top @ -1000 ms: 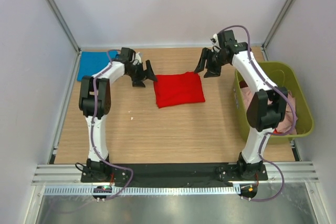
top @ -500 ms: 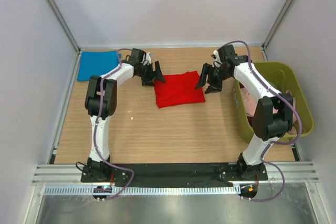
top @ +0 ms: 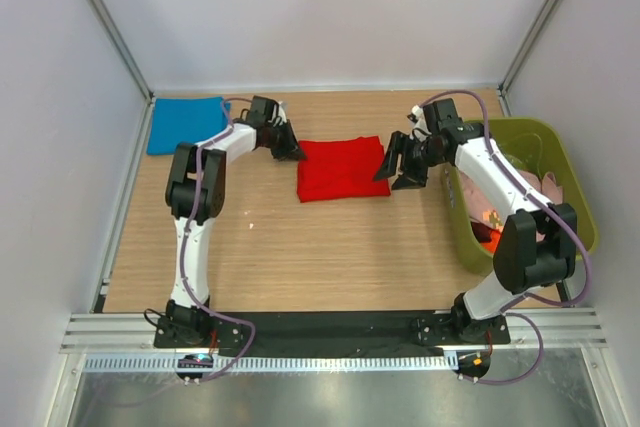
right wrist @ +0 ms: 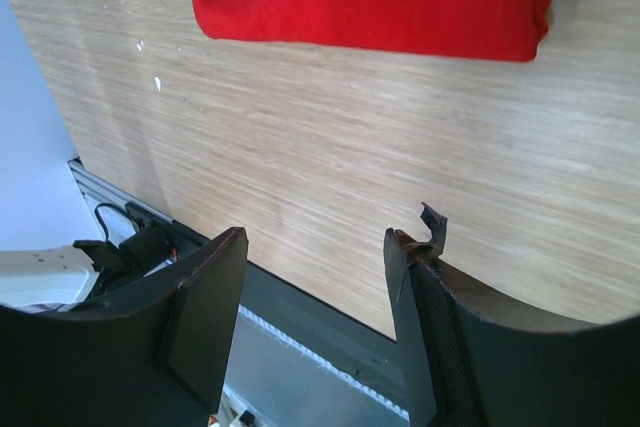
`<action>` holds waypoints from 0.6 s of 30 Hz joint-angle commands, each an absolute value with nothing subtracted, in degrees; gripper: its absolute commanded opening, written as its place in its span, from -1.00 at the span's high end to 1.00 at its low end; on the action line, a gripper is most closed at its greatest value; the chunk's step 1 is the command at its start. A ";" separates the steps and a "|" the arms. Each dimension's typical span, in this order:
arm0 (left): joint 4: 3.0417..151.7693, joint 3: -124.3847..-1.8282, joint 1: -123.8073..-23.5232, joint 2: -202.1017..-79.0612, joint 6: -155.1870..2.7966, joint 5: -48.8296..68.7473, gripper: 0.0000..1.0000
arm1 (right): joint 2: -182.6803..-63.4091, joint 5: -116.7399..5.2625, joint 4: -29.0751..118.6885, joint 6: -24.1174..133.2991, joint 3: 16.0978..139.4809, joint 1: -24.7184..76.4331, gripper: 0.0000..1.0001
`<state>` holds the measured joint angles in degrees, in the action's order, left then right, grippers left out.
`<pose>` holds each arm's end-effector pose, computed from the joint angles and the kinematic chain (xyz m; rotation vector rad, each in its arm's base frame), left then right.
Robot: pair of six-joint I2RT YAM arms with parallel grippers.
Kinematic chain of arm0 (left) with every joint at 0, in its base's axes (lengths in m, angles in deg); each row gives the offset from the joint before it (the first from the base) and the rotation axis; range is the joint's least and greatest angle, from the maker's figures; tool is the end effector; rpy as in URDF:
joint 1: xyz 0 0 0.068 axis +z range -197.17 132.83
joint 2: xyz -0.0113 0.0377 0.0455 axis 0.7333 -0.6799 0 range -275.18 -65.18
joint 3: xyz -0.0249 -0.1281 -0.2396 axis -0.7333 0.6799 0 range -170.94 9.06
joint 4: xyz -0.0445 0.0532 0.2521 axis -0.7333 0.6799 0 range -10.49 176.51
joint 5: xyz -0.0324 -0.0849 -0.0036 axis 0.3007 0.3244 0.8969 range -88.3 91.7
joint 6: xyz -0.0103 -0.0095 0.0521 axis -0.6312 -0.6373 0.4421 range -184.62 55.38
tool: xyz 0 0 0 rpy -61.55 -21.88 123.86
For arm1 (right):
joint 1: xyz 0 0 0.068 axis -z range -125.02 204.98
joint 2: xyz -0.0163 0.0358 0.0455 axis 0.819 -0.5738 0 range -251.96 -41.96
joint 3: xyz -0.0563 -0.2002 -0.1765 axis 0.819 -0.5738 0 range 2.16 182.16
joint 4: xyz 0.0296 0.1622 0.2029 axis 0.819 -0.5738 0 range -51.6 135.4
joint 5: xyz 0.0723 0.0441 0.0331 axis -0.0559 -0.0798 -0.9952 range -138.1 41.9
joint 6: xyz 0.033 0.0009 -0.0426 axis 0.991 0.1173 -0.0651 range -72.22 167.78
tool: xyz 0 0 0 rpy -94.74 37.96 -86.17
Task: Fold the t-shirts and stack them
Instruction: Neatly place the folded tshirt to the corner
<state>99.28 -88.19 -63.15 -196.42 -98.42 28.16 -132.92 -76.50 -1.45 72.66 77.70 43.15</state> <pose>0.4698 -0.1511 0.1394 -0.2058 2.6096 -0.9162 0.3151 0.0833 0.2769 0.1397 2.7125 0.8619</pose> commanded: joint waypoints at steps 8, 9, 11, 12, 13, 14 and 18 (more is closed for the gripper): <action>107.09 -85.68 -63.42 -184.92 -91.43 20.78 0.99 | -122.48 -79.73 -0.48 75.90 70.89 41.89 -0.27; 109.63 -85.68 -63.34 -183.49 -90.73 19.38 1.00 | -121.95 -79.91 -0.39 76.25 70.19 41.63 -0.27; 111.49 -85.42 -63.42 -180.59 -88.44 15.60 0.99 | -120.90 -80.00 -0.04 76.95 69.57 40.23 -0.27; 113.24 -85.33 -63.34 -178.31 -87.74 14.11 1.00 | -120.02 -80.35 0.31 77.83 68.96 39.61 -0.27; 114.04 -85.33 -63.42 -177.33 -86.08 11.13 0.99 | -119.75 -80.61 0.66 78.10 68.69 39.08 -0.27; 114.83 -85.24 -63.25 -176.54 -85.54 8.84 1.00 | -119.66 -80.70 1.10 78.45 68.60 37.68 -0.27; 117.91 -86.03 -63.25 -173.46 -80.80 2.15 0.99 | -119.92 -80.88 1.89 78.98 69.47 34.25 -0.27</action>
<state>113.70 -84.87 -63.53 -176.55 -86.57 10.87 -121.21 -79.43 -0.53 77.45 68.90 36.42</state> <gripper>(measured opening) 0.023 0.637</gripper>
